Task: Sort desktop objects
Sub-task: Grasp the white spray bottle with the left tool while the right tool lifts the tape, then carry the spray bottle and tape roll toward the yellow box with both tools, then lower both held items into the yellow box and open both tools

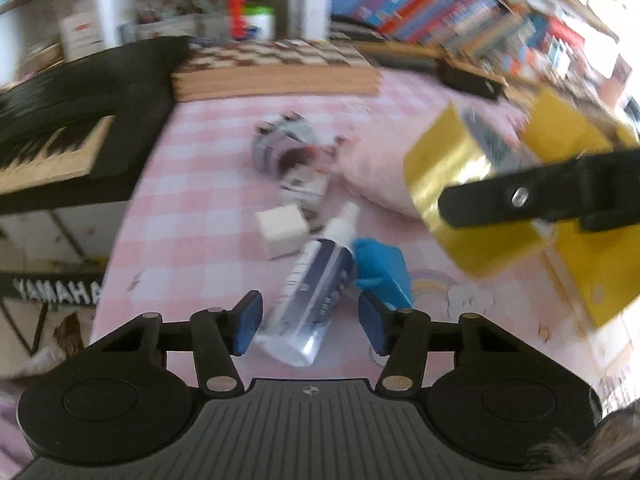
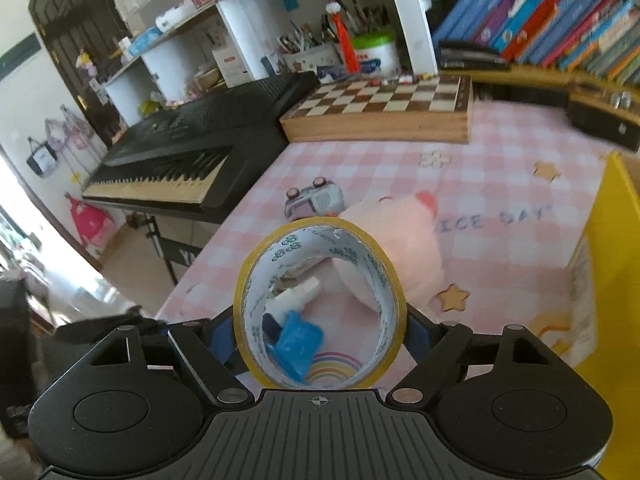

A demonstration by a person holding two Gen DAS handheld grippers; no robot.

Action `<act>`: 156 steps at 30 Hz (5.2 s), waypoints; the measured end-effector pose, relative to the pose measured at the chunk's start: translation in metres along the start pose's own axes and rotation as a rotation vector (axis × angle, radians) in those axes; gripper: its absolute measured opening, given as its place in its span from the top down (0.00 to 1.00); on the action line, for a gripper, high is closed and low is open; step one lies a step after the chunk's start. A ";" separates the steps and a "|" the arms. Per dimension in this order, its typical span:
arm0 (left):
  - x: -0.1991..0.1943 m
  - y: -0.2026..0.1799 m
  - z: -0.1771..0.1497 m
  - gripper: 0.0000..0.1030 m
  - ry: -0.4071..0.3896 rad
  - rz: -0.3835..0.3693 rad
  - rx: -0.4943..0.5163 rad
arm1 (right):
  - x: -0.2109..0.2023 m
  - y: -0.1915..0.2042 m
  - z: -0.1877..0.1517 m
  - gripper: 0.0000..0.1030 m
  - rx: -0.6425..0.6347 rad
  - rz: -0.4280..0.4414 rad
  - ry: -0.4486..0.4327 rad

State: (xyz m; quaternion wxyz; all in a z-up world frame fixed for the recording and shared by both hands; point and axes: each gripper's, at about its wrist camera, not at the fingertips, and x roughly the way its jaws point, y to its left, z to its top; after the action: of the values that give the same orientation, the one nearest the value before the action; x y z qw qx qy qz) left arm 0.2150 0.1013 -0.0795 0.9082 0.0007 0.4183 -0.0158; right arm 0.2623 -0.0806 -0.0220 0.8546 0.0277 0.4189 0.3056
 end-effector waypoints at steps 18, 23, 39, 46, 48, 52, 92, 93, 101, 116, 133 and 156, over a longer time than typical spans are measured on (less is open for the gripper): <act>-0.017 0.014 0.004 0.70 -0.082 -0.124 -0.068 | -0.018 0.007 -0.025 0.19 0.079 -0.131 -0.041; -0.049 0.020 0.004 0.70 -0.154 -0.177 -0.149 | -0.028 0.016 -0.031 0.19 0.049 -0.153 -0.058; -0.128 0.026 -0.033 0.71 -0.228 -0.281 -0.277 | -0.080 0.053 -0.068 0.19 0.020 -0.173 -0.119; -0.151 0.022 -0.053 0.71 -0.229 -0.332 -0.274 | -0.096 0.067 -0.089 0.19 0.041 -0.204 -0.123; -0.154 0.022 -0.057 0.71 -0.226 -0.343 -0.269 | -0.101 0.069 -0.095 0.19 0.056 -0.214 -0.126; -0.160 0.020 -0.064 0.71 -0.224 -0.370 -0.252 | -0.112 0.074 -0.108 0.19 0.082 -0.238 -0.141; -0.168 -0.084 -0.070 0.71 -0.172 -0.618 -0.004 | -0.194 0.037 -0.188 0.19 0.324 -0.447 -0.202; -0.168 -0.087 -0.069 0.71 -0.171 -0.620 0.001 | -0.195 0.034 -0.189 0.19 0.328 -0.449 -0.203; -0.166 -0.109 -0.059 0.70 -0.168 -0.631 0.031 | -0.205 0.017 -0.192 0.19 0.354 -0.461 -0.216; -0.156 -0.141 -0.049 0.71 -0.147 -0.657 0.064 | -0.218 -0.014 -0.196 0.19 0.404 -0.486 -0.202; -0.138 -0.196 -0.027 0.71 -0.160 -0.662 0.047 | -0.234 -0.073 -0.182 0.19 0.357 -0.497 -0.152; -0.109 -0.243 0.057 0.71 -0.238 -0.565 0.063 | -0.238 -0.138 -0.073 0.19 -0.040 -0.339 -0.247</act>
State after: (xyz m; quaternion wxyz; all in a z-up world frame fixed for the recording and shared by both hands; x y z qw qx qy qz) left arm 0.1804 -0.1395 0.0433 0.9100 -0.0896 0.2918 -0.2807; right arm 0.1677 -0.3380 0.0552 0.9389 -0.0227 0.3037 0.1600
